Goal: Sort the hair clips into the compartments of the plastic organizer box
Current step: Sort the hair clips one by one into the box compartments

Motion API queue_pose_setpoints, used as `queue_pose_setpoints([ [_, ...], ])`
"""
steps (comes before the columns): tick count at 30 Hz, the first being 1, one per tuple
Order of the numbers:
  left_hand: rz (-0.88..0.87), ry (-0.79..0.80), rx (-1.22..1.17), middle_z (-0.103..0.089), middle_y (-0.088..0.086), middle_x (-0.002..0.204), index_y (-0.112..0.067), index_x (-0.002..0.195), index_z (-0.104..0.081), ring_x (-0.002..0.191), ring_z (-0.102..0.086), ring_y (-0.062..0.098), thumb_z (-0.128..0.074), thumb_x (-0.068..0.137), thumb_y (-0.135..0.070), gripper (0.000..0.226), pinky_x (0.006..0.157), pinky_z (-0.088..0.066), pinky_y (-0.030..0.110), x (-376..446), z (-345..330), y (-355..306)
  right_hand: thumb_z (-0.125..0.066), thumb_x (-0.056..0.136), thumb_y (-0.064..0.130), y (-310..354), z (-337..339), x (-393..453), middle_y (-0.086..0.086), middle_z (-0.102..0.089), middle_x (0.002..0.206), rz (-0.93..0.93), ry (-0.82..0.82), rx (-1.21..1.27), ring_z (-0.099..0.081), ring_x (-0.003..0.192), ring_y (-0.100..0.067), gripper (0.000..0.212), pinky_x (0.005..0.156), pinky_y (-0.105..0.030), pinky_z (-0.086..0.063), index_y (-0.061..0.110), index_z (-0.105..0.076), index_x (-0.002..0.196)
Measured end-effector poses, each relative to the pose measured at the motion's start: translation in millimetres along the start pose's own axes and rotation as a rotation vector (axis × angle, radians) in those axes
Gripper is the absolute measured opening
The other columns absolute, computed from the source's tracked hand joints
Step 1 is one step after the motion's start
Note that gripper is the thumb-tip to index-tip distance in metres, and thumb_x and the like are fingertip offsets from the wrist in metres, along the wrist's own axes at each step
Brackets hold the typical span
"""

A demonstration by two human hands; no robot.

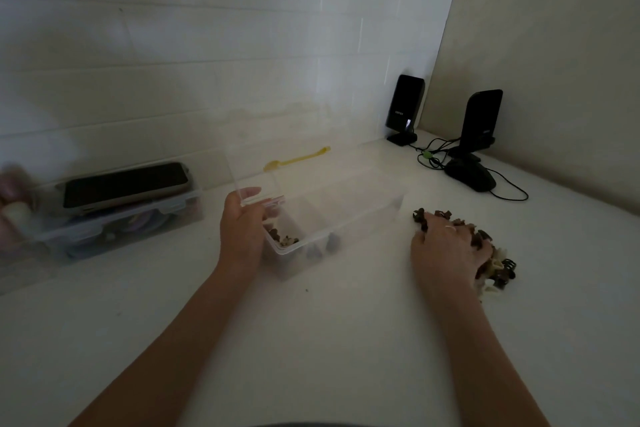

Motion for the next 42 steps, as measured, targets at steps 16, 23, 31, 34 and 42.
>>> queue_pose_setpoints([
  [16, -0.032, -0.016, 0.011, -0.065, 0.009, 0.082, -0.025, 0.093, -0.054, 0.067, -0.06, 0.021, -0.045, 0.083, 0.0, 0.029, 0.061, -0.049, 0.03, -0.1, -0.1, -1.9, -0.069, 0.082, 0.016, 27.5, 27.7, -10.9, 0.006, -0.057, 0.098, 0.288, -0.141, 0.647, -0.056, 0.095, -0.011, 0.036, 0.078, -0.025, -0.041, 0.026, -0.057, 0.115],
  [23, -0.059, 0.007, 0.056, -0.066, 0.007, 0.082, -0.032, 0.091, -0.054, 0.064, -0.057, 0.017, -0.043, 0.082, 0.002, 0.037, 0.061, -0.046, 0.029, -1.2, -2.3, -4.5, -0.068, 0.082, 0.007, 46.9, 41.8, -26.1, 0.006, -0.06, 0.099, 0.423, -0.16, 0.844, -0.057, 0.087, 0.003, 0.03, 0.074, -0.004, -0.041, 0.029, -0.054, 0.097],
  [31, -0.341, 0.164, 0.17, -0.07, 0.005, 0.101, -0.02, 0.112, -0.052, 0.091, -0.067, 0.015, -0.048, 0.086, 0.007, 0.038, 0.081, -0.051, 0.024, -13.3, -14.0, -43.0, -0.061, 0.083, 0.002, 58.3, 53.3, -40.8, 0.009, -0.061, 0.099, 0.524, -0.207, 0.851, -0.059, 0.089, -0.001, 0.025, 0.08, -0.012, -0.045, 0.023, -0.058, 0.096],
  [34, -0.389, 0.196, 0.192, -0.071, -0.001, 0.101, -0.024, 0.11, -0.053, 0.091, -0.067, 0.009, -0.051, 0.086, 0.006, 0.038, 0.08, -0.05, 0.019, -12.6, -15.0, -51.0, -0.062, 0.082, 0.001, 66.6, 50.8, -45.7, 0.009, -0.06, 0.099, 0.58, -0.179, 0.834, -0.058, 0.089, -0.001, 0.029, 0.08, -0.013, -0.045, 0.026, -0.056, 0.095],
  [42, -0.39, 0.278, 0.178, -0.072, -0.006, 0.1, -0.03, 0.103, -0.056, 0.093, -0.066, 0.019, -0.053, 0.087, 0.005, 0.038, 0.077, -0.052, 0.024, -8.0, -17.3, -51.8, -0.06, 0.077, -0.004, 86.8, 40.4, -56.7, 0.009, -0.057, 0.097, 0.706, -0.072, 0.751, -0.052, 0.088, 0.006, 0.029, 0.076, -0.004, -0.038, 0.018, -0.062, 0.096],
])
Point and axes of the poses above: each hand's wrist, its own x-axis towards the middle knuckle, its own z-axis out of the back of the hand, y = z × x, the point moved 10 cm from there along x, towards the middle knuckle
